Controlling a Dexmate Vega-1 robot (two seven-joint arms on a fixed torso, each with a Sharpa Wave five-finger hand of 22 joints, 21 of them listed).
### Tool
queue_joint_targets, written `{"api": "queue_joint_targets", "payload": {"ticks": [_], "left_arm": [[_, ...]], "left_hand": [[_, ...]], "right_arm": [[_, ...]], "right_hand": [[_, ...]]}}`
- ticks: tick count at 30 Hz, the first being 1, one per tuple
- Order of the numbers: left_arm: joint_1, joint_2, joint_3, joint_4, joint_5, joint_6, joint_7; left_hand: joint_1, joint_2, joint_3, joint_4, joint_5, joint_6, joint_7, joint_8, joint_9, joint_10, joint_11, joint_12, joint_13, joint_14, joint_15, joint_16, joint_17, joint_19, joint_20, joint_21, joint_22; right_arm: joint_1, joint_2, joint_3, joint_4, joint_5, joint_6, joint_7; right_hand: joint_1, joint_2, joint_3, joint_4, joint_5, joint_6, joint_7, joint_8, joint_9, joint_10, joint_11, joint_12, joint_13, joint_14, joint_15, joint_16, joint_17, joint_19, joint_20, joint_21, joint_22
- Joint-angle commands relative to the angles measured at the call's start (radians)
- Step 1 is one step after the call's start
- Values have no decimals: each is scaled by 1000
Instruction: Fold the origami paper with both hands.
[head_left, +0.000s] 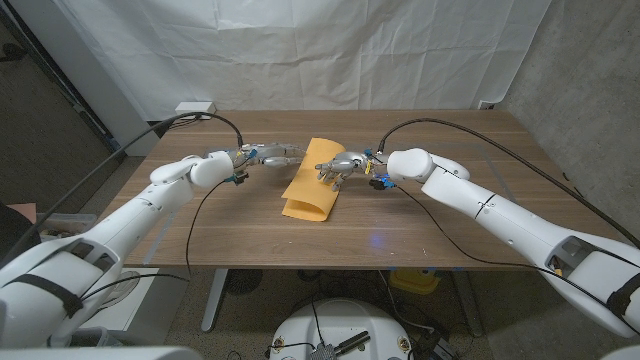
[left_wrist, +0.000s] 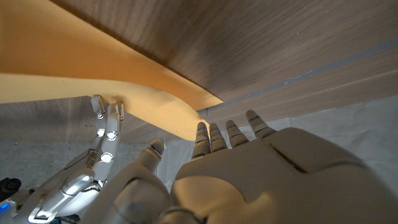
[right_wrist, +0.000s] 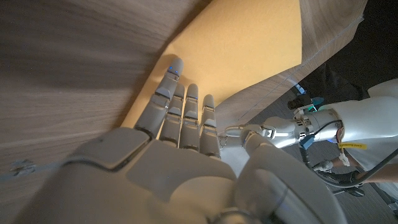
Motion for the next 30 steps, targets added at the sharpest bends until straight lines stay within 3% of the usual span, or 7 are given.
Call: {"api": "queue_joint_targets", "payload": {"ticks": [1, 3, 10, 13, 16, 20, 30], "left_arm": [[-48, -9, 50, 60, 47, -51, 10], [-46, -9, 49, 75, 58, -84, 71], [-75, -17, 67, 163, 123, -216, 284], [-87, -20, 71, 155, 114, -198, 229], [-111, -32, 83, 163, 98, -163, 135], [-142, -51, 108, 194, 126, -143, 117], [-264, -142, 196, 343, 148, -73, -61]], "left_hand": [[-7, 79, -22, 3, 9, -106, -31, -3, 1, -110, -12, -1, -6, -76, 2, 3, 2, -60, 17, -24, 6], [-9, 88, -44, 6, 10, -245, -52, -3, 1, -246, -40, -2, -9, -164, 11, 3, 5, -117, 19, -45, 12], [-8, 101, -55, 7, 11, -294, -58, 12, 3, -285, -48, 15, -8, -213, 21, 11, 7, -162, 25, -59, 16], [-4, 101, -59, 4, 11, -209, -59, 38, 2, -195, -38, 48, -9, -183, 24, 26, 6, -154, 37, -54, 18], [-7, 95, -66, 5, 11, -182, -57, 41, 1, -185, -39, 48, -9, -203, 32, 18, 6, -182, 43, -65, 18], [-13, 85, -80, 7, 9, -172, -49, 37, 2, -179, -30, 46, -9, -212, 41, 19, 8, -214, 51, -76, 20], [-20, 70, -131, 10, 11, -90, -24, 45, 2, -95, -19, 65, -8, -173, 37, 37, 11, -206, 63, -69, 24]], "right_arm": [[0, 0, -2, -3, -8, -6, -8], [-2, 6, 4, 10, 6, 4, -9], [5, 15, 0, 26, 3, 9, -10], [8, 16, -2, 27, -2, 15, -10], [11, 20, -1, 35, 3, 18, -8], [8, 23, 4, 41, 10, 19, -9], [1, 16, 14, 31, 4, 10, -27]], "right_hand": [[-9, -2, -4, 0, 7, 12, 20, 0, 2, 6, -5, 1, 4, 12, -1, -2, 1, 5, -3, 7, -1], [-10, -2, -4, 0, 7, 13, 21, 0, 2, 7, -5, 2, 4, 13, -1, -2, 0, 5, -3, 7, -1], [-12, -2, -4, -1, 7, 14, 21, 1, 2, 8, -5, 1, 4, 14, -1, -2, -2, 7, -3, 8, -1], [-13, -2, -4, -1, 8, 15, 20, 1, 2, 8, -5, 1, 4, 14, -2, -3, -3, 7, -3, 8, -1], [-15, -2, -3, -2, 8, 15, 20, 1, 2, 9, -5, 1, 4, 15, -2, -3, -4, 8, -4, 8, -1], [-16, -2, -3, -2, 8, 16, 21, 1, 2, 9, -5, 1, 4, 15, -3, -3, -5, 9, -4, 8, -1], [-20, -1, -1, -4, 9, 17, 20, 1, 2, 11, -6, 0, 4, 18, -5, -4, -8, 12, -4, 9, -1]]}}
